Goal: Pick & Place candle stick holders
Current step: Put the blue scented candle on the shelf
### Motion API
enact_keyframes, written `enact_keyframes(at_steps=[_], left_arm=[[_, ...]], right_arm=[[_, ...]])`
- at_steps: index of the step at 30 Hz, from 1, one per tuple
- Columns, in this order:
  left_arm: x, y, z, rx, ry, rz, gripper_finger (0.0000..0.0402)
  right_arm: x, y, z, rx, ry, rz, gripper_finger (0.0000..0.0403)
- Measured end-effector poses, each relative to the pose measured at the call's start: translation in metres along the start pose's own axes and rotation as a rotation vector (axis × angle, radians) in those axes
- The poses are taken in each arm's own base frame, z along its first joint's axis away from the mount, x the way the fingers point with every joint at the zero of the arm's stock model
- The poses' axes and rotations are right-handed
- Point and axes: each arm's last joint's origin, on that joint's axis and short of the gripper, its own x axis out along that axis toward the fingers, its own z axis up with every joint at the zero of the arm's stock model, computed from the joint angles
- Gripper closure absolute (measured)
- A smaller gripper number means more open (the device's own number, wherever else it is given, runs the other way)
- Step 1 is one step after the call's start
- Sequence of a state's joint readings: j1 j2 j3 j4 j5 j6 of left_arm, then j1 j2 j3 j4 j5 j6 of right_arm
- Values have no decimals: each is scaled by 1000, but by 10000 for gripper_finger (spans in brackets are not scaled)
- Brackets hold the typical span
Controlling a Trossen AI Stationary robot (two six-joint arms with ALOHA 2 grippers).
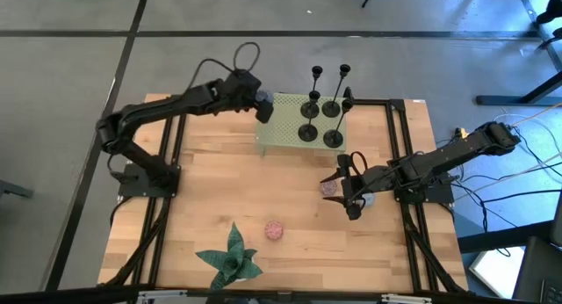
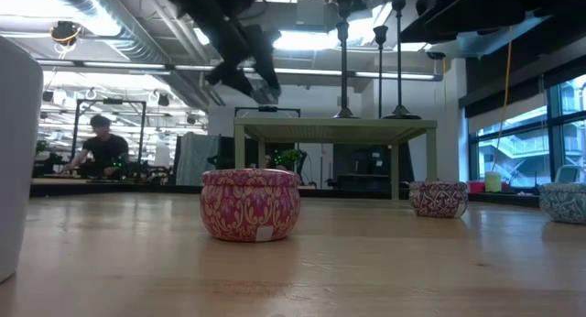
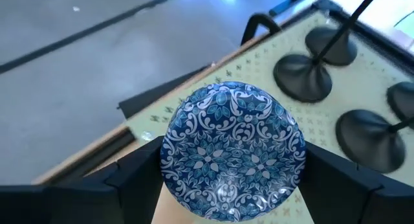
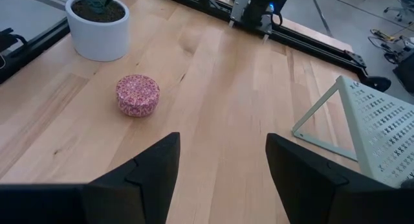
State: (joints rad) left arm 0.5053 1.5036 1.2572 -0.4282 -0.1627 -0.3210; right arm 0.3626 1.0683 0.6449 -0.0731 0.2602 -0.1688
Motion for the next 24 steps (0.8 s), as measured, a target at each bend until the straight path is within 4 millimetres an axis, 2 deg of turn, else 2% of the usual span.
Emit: enact_keyframes(at_steps=[4, 9, 15, 20, 24], left_arm=[[22, -2, -1, -20, 26, 6, 103], [37, 3, 10, -82, 34, 28, 103], [55, 2, 7, -155, 103, -16, 103], [66, 2, 4, -205, 116, -4, 102], [67, 3, 7, -213, 84, -11, 102]], right_arm=[[0, 0, 0, 0, 0, 0, 171], [0, 0, 0, 0, 1, 0, 171], [0, 0, 0, 0, 2, 1, 171], [0, 0, 0, 0, 3, 1, 171], [0, 0, -1, 0, 6, 2, 171]])
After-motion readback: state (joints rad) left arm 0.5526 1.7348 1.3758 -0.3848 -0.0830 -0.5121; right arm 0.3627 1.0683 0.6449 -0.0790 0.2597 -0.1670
